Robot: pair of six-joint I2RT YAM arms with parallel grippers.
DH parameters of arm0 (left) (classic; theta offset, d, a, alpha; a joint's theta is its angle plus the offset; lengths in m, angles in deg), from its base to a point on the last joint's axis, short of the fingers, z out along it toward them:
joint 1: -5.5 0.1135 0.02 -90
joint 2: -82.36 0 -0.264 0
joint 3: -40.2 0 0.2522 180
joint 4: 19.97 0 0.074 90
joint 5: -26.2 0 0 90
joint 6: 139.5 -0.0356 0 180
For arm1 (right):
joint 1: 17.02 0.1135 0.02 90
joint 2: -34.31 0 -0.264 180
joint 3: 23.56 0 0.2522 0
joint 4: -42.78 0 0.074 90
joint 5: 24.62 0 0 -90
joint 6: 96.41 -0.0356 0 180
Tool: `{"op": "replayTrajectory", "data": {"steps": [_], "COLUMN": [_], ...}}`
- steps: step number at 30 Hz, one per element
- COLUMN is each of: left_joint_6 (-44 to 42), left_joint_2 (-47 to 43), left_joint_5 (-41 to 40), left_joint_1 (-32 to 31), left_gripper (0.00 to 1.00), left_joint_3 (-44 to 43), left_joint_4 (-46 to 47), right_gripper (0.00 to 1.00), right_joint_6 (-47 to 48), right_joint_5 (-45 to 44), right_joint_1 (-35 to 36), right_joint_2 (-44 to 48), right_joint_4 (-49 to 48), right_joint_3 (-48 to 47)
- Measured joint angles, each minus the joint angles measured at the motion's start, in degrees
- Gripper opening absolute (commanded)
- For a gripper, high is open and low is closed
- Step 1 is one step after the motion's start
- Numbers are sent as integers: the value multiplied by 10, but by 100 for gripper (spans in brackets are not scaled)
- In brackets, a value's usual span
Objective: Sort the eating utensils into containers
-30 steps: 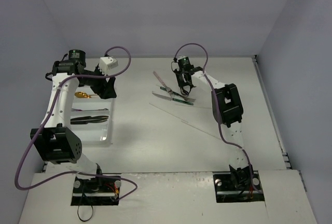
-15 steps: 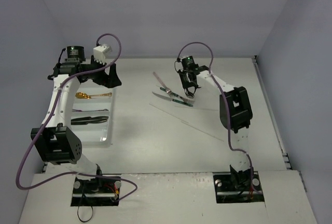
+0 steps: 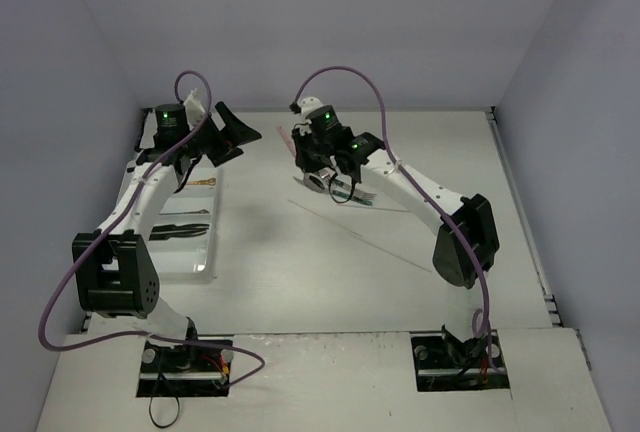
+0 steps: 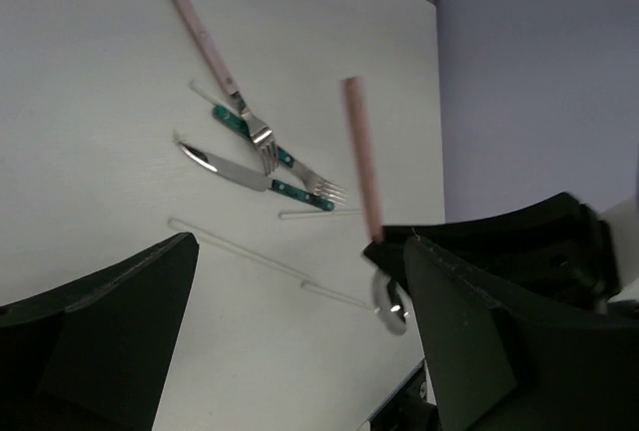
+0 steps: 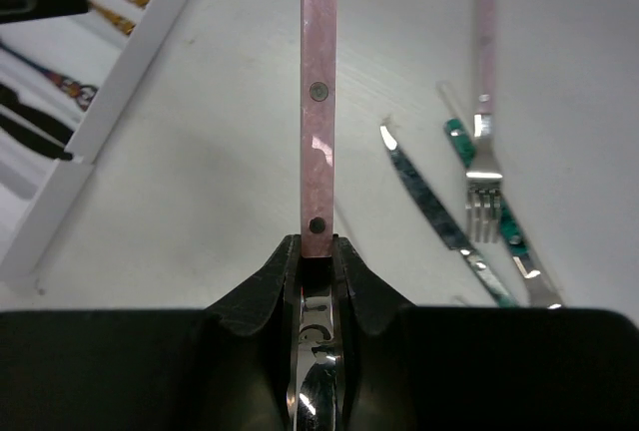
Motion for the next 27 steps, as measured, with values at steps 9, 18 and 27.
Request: {"op": "replayTrajectory", "data": {"steps": [9,18,27], "left_joint_6": [60,107,140], "left_joint_2": [6,42,58], "left_joint_5": [-9,-19,-14], "left_joint_1": [-40,-40,-54], "left_gripper": [77,66,30], "left_joint_3": [-2,-2,2], "left_joint_4": [63,78,106], "right_gripper": [0,0,0], "right_joint_6": [-23,-23,-23], "right_joint_5": [21,24,30], "right_joint_1": [32,37,48], "right_joint_2": [-17,-17,-21], "right_joint_4": [0,0,-2], "right_joint_3": [-9,-18,-40]}}
